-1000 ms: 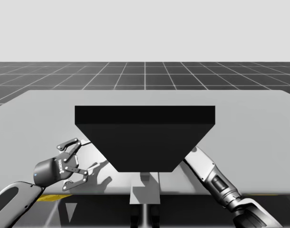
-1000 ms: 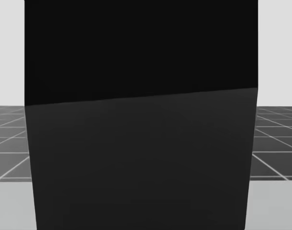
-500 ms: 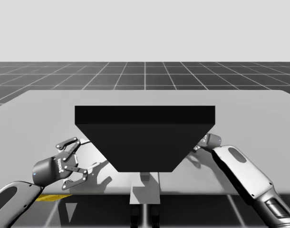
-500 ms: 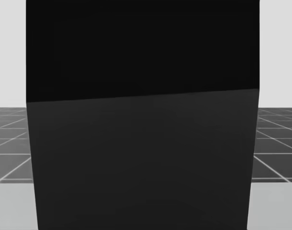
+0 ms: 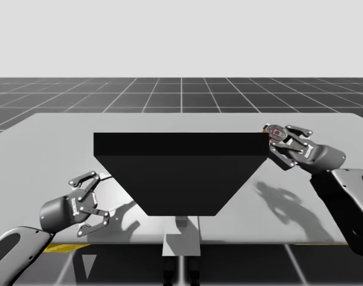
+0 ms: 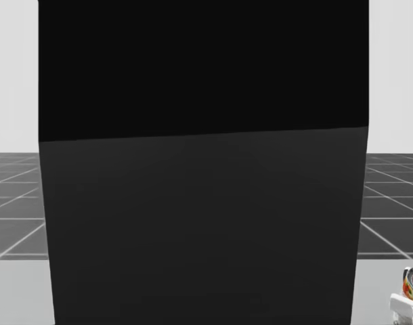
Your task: Reach around the screen and pick up the object behind it.
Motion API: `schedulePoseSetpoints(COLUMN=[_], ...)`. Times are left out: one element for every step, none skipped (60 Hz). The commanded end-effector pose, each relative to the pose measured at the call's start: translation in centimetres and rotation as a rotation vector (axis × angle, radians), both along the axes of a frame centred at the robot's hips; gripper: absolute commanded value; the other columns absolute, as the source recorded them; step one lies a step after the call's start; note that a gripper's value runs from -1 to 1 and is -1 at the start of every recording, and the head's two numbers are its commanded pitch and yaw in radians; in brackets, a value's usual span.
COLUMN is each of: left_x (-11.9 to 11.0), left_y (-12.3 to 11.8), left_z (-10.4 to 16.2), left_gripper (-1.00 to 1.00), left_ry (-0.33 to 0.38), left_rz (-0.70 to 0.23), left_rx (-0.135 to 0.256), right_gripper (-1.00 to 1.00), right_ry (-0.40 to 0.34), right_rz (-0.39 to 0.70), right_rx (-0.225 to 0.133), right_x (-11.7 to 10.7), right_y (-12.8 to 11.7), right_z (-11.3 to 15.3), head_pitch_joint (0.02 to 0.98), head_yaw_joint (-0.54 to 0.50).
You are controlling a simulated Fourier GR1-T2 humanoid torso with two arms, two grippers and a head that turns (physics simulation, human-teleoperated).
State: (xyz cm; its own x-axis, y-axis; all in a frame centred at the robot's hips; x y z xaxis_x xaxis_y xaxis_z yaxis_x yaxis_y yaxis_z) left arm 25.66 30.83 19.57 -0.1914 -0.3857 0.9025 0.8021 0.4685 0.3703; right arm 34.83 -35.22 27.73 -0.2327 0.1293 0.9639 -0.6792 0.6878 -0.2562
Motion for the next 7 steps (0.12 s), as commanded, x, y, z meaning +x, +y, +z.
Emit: schedulePoseSetpoints(left_x=[0.1,0.1,0.1,0.1,0.1,0.1,0.1], left_y=[0.2,0.2,0.2,0.2,0.3,0.3,0.3], left_z=[0.0,0.0,0.0,0.0,0.0,-0.1,-0.1], left_gripper=[-1.0,-1.0,-1.0,-1.0,-1.0,-1.0,-1.0], left_ry=[-0.001,-0.001,-0.001,-0.001,0.0,0.0,0.0], left_rz=[0.005,0.005,0.006,0.006,0.007,0.008,0.008], left_rx=[-0.001,-0.001,-0.002,-0.002,-0.002,-0.003,-0.003], right_gripper=[0.99,0.99,1.0,1.0,0.99,1.0,1.0], right_ry=[-0.189,-0.206,-0.215,-0.225,-0.24,-0.255,-0.263], right_rz=[-0.132,-0.14,-0.143,-0.146,-0.151,-0.154,-0.155], right_rx=[0.038,0.039,0.04,0.041,0.045,0.049,0.051], right_x=[0.8,0.7,0.6,0.6,0.4,0.2,0.1], right_y=[-1.4,-1.5,-1.5,-1.6,-1.7,-1.7,-1.8], right_z=[7.8,8.5,8.9,9.3,10.1,10.8,11.2], head_pitch_joint=[0.175,0.175,0.175,0.175,0.176,0.176,0.177], head_yaw_joint=[-0.01,-0.01,-0.01,-0.01,-0.01,-0.01,-0.01])
